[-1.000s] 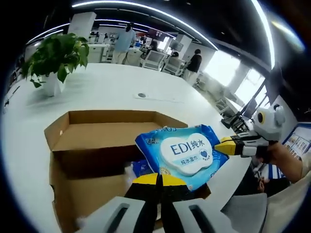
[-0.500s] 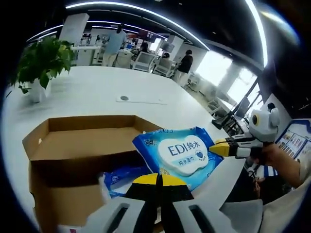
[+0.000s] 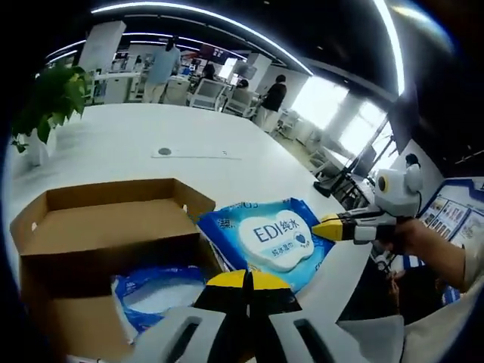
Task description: Operate the shoe box by opening the lid, removing the specified soft item, and placing it in the target area until the item is outside and the box remains undamaged.
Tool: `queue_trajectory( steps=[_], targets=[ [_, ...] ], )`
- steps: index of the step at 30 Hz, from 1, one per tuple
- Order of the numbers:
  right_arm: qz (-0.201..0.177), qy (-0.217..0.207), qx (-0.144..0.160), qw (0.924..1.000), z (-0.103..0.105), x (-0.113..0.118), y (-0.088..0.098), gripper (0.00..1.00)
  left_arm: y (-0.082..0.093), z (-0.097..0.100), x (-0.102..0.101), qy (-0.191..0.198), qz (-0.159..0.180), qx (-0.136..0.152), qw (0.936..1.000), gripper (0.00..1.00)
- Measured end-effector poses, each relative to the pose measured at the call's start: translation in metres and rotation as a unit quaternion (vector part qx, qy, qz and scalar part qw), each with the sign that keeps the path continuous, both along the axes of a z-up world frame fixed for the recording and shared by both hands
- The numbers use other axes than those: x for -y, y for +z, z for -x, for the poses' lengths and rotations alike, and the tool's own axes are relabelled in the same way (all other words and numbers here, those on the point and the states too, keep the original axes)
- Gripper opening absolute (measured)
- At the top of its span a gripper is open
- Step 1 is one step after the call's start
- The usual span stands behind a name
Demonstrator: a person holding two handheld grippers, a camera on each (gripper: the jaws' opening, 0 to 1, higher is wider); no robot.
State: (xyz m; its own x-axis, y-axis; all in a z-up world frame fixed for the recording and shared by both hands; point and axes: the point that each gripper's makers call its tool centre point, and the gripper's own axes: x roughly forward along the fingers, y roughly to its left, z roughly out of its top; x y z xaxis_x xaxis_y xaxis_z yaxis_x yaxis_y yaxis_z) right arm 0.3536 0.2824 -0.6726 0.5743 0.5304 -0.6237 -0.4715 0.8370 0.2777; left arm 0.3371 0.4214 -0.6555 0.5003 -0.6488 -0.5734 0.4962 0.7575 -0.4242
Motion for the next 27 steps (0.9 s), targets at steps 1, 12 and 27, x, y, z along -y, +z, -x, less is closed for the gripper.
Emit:
queue_trajectory(
  steps=[1,12,27],
  targets=[
    [0.0,-0.002,-0.001,1.0,0.0,0.003,-0.001,0.0,-0.001,0.0,0.003,-0.002,-0.001,0.001,1.0,0.0],
    [0.01,-0.022,-0.013,0.9996,-0.009,0.025,-0.019,0.0,-0.017,-0.015,0.027,-0.034,-0.021,-0.012,0.9991,0.0],
    [0.024,-0.031,-0.029,0.9988,-0.032,0.029,-0.055,0.0,-0.054,-0.036,0.037,-0.076,-0.127,-0.018,0.9888,0.0]
  ],
)
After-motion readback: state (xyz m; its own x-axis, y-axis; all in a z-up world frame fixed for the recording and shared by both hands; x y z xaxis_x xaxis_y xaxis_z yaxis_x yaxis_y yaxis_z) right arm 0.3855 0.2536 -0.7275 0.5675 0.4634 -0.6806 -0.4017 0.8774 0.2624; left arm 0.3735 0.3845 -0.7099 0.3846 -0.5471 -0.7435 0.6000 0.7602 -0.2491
